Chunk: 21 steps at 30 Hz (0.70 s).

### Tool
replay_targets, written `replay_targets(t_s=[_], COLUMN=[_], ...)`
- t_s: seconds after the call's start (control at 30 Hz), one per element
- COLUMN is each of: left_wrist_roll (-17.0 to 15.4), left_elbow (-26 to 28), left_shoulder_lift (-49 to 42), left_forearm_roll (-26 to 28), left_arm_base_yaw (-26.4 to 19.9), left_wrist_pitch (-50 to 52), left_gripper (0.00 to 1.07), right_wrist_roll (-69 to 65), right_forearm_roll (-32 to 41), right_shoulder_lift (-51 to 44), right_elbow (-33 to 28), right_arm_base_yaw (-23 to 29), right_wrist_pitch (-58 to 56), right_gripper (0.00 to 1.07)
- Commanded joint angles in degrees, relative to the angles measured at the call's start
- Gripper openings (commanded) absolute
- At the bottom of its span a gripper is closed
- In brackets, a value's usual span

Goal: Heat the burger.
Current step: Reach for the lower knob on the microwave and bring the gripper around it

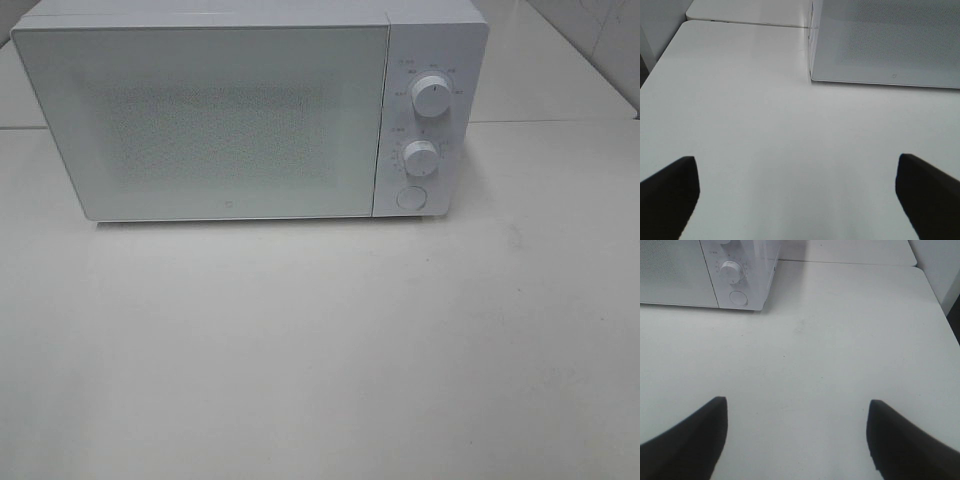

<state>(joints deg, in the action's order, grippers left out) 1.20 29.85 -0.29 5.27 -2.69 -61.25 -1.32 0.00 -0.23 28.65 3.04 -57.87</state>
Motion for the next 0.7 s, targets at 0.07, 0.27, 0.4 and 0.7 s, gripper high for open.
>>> replay_targets(t_s=[0.07, 0.27, 0.4, 0.7], left_wrist_roll=[-0.06, -0.06, -0.06, -0.06], left_elbow=[-0.17, -0.17, -0.17, -0.17], left_shoulder_lift=[-1.32, -1.26, -1.26, -1.26], left_forearm_roll=[-0.06, -0.06, -0.06, -0.06], left_arm_base_yaw=[-0.23, -0.23, -0.23, -0.23], left_wrist_pitch=[-0.11, -0.11, -0.11, -0.11], left_gripper=[1.0, 1.0, 1.0, 1.0], right_wrist_roll=[0.4, 0.69, 0.69, 0.63], right_forearm_roll=[0.0, 0.0, 0.0, 0.0], right_shoulder_lift=[-0.86, 1.03, 4.13, 13.41], right_elbow=[-0.06, 3.38, 3.67, 3.67], right_arm_base_yaw=[-0.34, -0.34, -0.34, -0.34], right_wrist_pitch=[1.03, 2.35, 5.39, 17.65], right_gripper=[0.76, 0.76, 0.76, 0.76])
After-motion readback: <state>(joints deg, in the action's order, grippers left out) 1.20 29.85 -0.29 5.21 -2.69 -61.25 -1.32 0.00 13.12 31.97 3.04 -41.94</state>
